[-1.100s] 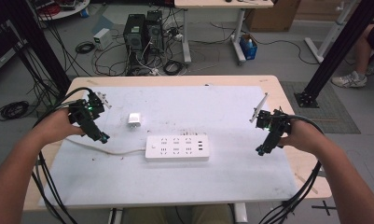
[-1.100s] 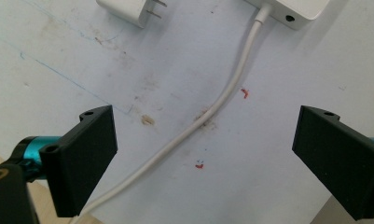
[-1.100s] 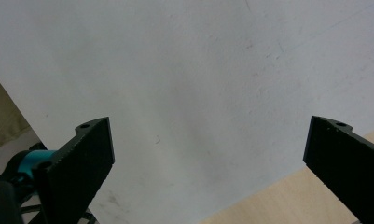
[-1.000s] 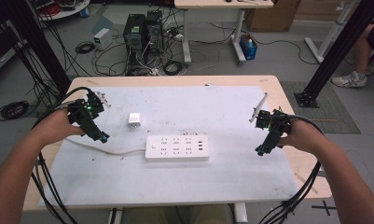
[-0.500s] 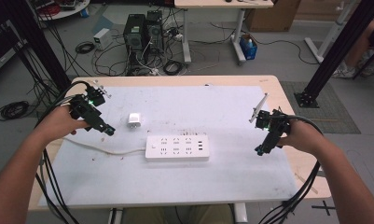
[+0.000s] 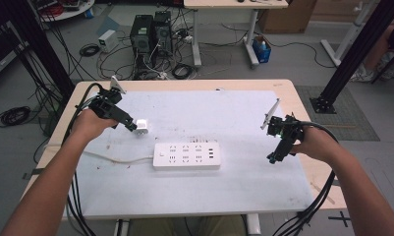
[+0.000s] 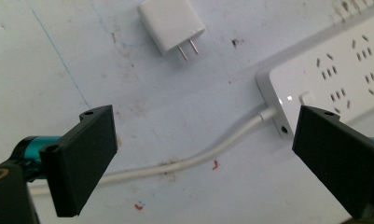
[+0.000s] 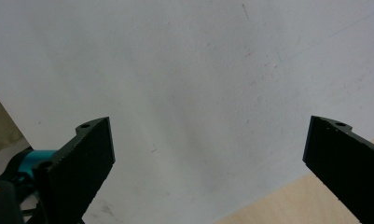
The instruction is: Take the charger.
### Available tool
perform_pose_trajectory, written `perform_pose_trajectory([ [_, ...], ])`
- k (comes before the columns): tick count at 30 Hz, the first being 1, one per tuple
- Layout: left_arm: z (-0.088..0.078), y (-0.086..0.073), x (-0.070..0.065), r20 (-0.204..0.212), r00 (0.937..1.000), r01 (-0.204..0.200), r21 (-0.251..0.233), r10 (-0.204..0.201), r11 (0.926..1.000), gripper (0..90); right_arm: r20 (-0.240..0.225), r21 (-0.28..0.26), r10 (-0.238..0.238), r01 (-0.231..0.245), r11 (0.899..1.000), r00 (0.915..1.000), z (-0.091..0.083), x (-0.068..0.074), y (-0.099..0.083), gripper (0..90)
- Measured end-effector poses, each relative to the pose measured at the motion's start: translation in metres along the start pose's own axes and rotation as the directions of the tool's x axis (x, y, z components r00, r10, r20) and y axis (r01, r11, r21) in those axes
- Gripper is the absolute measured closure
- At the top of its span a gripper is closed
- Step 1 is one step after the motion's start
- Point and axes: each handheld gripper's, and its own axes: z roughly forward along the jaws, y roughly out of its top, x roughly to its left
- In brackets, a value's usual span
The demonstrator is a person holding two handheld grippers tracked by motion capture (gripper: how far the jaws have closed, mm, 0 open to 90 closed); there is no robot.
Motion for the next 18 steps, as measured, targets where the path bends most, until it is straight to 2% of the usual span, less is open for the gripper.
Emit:
perform_pose_trajectory([
  [1, 0.002, 0.002, 0.000, -0.006, 0.9989, 0.047, -0.006, -0.047, 0.9989, 6.5, -0.003, 0.001, -0.006, 0.006, 1.000, 1.0000, 0.001, -0.001, 0.000, 1.3],
  [3, 0.007, 0.007, 0.001, -0.003, 0.9940, 0.109, 0.005, -0.109, 0.9940, 6.5, 0.000, 0.003, 0.001, -0.001, 1.000, 1.0000, 0.001, -0.001, 0.000, 1.3],
  [5, 0.016, 0.012, 0.001, -0.008, 0.9814, 0.192, 0.032, -0.192, 0.9808, 6.5, 0.002, -0.001, -0.001, 0.001, 1.000, 1.0000, 0.001, -0.001, 0.000, 1.3],
  [6, 0.019, 0.014, 0.002, -0.014, 0.9765, 0.215, 0.040, -0.215, 0.9757, 6.5, 0.003, -0.003, 0.001, -0.001, 1.000, 1.0000, 0.001, -0.002, 0.000, 1.3],
  [9, 0.028, 0.021, 0.001, -0.026, 0.9694, 0.245, 0.038, -0.244, 0.9689, 6.5, 0.004, 0.000, 0.002, -0.002, 1.000, 1.0000, 0.001, -0.002, 0.000, 1.3],
  [12, 0.035, 0.027, -0.002, -0.013, 0.9644, 0.265, 0.036, -0.264, 0.9637, 6.5, -0.005, 0.002, -0.001, 0.001, 1.000, 1.0000, 0.002, -0.003, -0.001, 1.3],
  [16, 0.047, 0.034, -0.004, -0.038, 0.9598, 0.279, 0.036, -0.278, 0.9595, 6.5, -0.004, -0.001, 0.008, -0.008, 1.000, 1.0000, 0.002, -0.005, -0.003, 1.3],
  [18, 0.052, 0.038, -0.005, -0.056, 0.9551, 0.292, 0.013, -0.291, 0.9563, 6.5, -0.003, -0.007, 0.013, -0.013, 1.000, 0.9999, 0.001, -0.006, -0.005, 1.3],
])
